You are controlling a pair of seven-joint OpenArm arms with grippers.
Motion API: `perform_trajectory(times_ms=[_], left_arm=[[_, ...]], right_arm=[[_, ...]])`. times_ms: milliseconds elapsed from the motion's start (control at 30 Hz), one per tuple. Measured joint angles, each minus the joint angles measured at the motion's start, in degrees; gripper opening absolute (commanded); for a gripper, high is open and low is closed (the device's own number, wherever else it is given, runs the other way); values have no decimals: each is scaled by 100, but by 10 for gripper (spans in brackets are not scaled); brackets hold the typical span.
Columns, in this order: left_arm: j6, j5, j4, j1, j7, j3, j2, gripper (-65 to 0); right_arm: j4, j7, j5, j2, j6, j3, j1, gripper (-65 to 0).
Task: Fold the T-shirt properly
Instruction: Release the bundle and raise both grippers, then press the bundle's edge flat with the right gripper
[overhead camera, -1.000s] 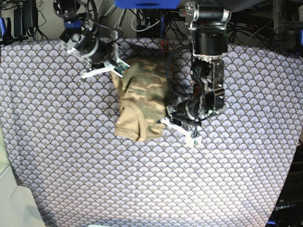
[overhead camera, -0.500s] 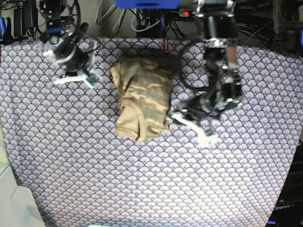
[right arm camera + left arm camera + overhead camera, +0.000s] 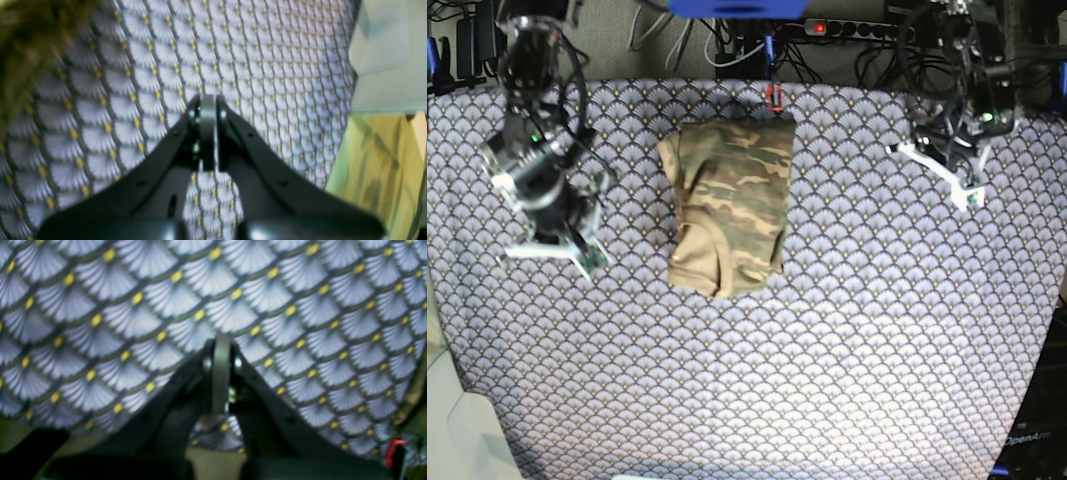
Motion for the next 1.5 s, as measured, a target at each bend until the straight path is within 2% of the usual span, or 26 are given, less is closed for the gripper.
perform_trajectory(times_ms=[100, 167, 433, 600, 700, 1100, 1300, 1500], left_arm=[[-22, -2, 107, 105, -2, -136, 59, -650], [-22, -4, 118, 142, 15, -131, 68, -650], [-44, -2, 118, 240, 24, -146, 66, -650], [-44, 4, 118, 223, 22, -146, 63, -650], [-44, 0, 118, 225, 22, -149, 63, -650], [-22, 0, 118, 221, 24, -149, 46, -650], [0, 2, 118, 219, 26, -149, 15, -650], [0, 0, 118, 203, 22, -149, 13, -650]], right_arm=[[4, -409, 0, 2, 0, -503, 323, -650], [0, -501, 7, -111, 0, -802, 479, -650], [-15, -575, 31, -605, 0, -1705, 566, -650], [-603, -485, 13, -693, 0, -1956, 601, -650], [-1071, -140, 20, -695, 0, -2017, 765, -650], [-2857, 599, -31, -726, 2, -1862, 1606, -650], [-3639, 1069, -39, -728, 0, -1862, 1762, -650], [-4170, 1475, -37, -916, -22, -1860, 1775, -650]])
